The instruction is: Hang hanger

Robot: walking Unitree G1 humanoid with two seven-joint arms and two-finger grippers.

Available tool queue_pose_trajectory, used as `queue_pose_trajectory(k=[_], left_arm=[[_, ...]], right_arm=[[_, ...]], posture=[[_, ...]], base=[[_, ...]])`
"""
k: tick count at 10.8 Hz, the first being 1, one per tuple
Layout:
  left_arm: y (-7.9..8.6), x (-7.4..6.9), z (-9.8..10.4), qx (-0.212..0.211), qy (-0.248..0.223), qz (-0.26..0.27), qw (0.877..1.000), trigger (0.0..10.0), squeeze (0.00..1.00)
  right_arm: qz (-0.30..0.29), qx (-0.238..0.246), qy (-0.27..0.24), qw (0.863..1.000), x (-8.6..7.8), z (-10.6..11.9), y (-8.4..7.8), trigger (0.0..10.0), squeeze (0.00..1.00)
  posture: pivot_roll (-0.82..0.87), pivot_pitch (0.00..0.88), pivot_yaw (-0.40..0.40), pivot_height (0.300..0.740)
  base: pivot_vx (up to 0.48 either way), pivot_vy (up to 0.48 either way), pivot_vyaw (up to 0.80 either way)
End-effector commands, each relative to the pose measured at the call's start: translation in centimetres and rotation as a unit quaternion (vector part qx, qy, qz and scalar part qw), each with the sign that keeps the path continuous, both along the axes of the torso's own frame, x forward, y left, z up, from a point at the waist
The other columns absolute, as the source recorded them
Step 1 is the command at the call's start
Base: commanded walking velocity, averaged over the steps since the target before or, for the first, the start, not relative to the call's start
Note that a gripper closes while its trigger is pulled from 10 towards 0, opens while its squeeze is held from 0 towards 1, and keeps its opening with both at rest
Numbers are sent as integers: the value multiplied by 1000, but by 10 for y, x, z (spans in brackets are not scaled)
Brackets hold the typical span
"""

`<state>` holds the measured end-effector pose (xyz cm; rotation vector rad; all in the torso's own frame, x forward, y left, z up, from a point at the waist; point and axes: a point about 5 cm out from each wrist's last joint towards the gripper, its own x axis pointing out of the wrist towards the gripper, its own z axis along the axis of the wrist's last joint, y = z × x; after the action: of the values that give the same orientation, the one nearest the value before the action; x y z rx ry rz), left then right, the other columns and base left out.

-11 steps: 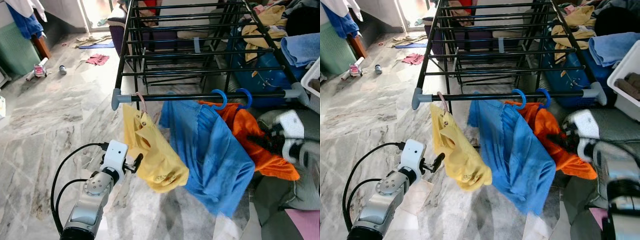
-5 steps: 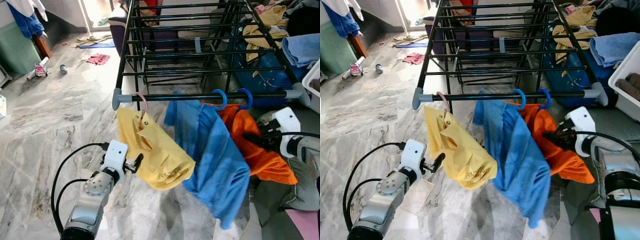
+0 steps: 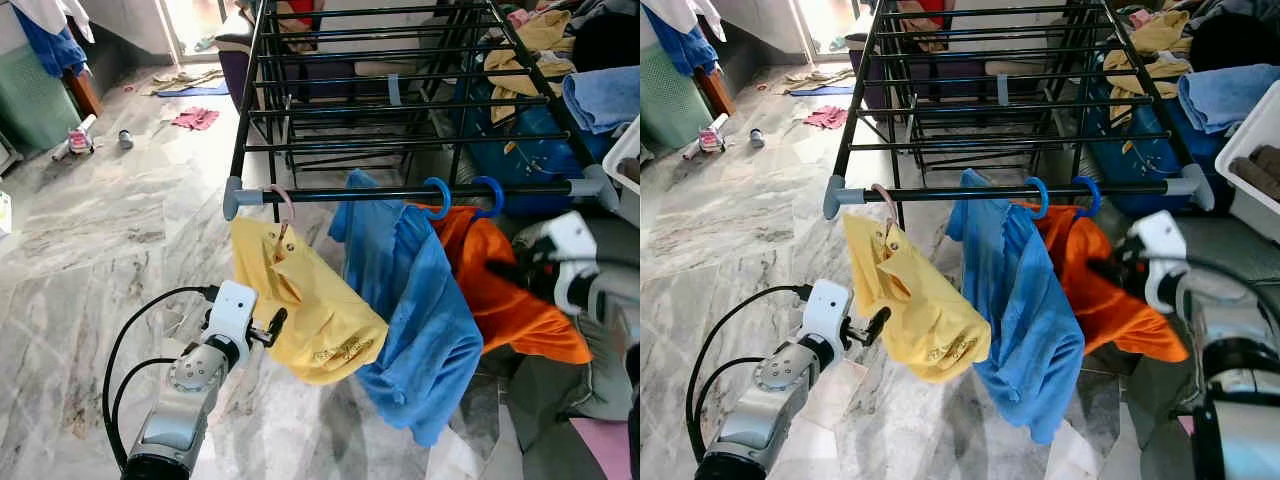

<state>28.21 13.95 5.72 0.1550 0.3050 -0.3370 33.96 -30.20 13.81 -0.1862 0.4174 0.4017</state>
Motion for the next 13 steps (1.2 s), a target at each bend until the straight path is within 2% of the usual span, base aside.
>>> queue_pose_trajectory(k=[1,10,11,12,13], left_arm=[[2,-1,-1,5,4,0,1000,10000,0],[3,-2,-2,6,5,0,1000,10000,0],[3,-2,-2,5,6,0,1000,10000,0],[3,-2,-3,3,6,0,1000,10000,0],[3,-3,-3,1,5,3,1000,10000,0]], right_arm=[[9,9,-5,1000,3,2,4,0,0],[24,14,12,1000,-2,-10,9,0,0],[5,20,-2,1000,1,-10,10,0,0],[-71,17,-53,996,9,-1,7,0,0],[-101,14,-86,991,10,2,8,0,0]], posture=[[-43,72,33,740],[-44,73,32,740],[-47,72,30,740],[-48,68,26,740],[-50,65,26,740]], base=[[0,0,0],[0,0,0],[0,0,0],[0,0,0],[0,0,0]])
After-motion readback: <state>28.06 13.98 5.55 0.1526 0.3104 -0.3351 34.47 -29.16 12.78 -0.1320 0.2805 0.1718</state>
